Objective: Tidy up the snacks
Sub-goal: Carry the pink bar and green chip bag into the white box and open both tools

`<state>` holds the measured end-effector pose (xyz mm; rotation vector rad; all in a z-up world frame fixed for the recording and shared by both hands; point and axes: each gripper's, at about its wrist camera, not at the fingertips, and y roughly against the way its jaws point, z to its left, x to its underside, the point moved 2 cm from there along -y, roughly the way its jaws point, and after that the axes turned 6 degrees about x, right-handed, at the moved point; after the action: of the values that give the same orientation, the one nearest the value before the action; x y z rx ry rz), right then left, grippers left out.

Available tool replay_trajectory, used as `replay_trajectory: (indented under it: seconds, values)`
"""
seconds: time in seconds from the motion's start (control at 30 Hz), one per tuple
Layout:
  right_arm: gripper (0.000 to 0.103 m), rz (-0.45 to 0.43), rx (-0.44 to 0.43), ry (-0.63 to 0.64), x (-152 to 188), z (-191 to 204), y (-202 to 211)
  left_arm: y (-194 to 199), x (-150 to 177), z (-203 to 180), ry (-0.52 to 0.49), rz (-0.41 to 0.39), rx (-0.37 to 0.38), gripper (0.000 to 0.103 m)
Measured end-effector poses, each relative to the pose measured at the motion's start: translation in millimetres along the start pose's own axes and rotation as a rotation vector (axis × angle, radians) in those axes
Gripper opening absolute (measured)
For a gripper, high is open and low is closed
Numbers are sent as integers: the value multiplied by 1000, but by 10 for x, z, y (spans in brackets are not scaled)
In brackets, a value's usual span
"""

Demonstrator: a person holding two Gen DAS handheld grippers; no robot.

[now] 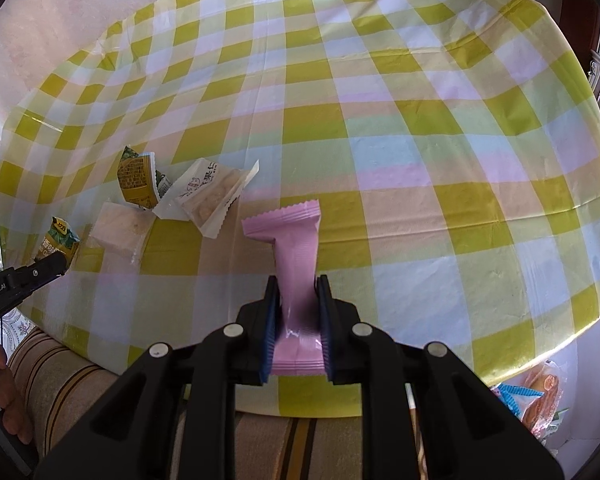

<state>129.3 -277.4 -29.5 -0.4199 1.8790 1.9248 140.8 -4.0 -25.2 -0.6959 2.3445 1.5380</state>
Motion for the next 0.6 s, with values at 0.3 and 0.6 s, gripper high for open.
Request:
replay_trajectory:
  seconds: [0.3,0.6]
  values:
    - [19,-22,-48,-52,141,-238,247,152,142,-452,-114,-16,21,26]
    - [19,-33,-5,-173,338,-869,428,-134,546,-1440,-303,113,182,26]
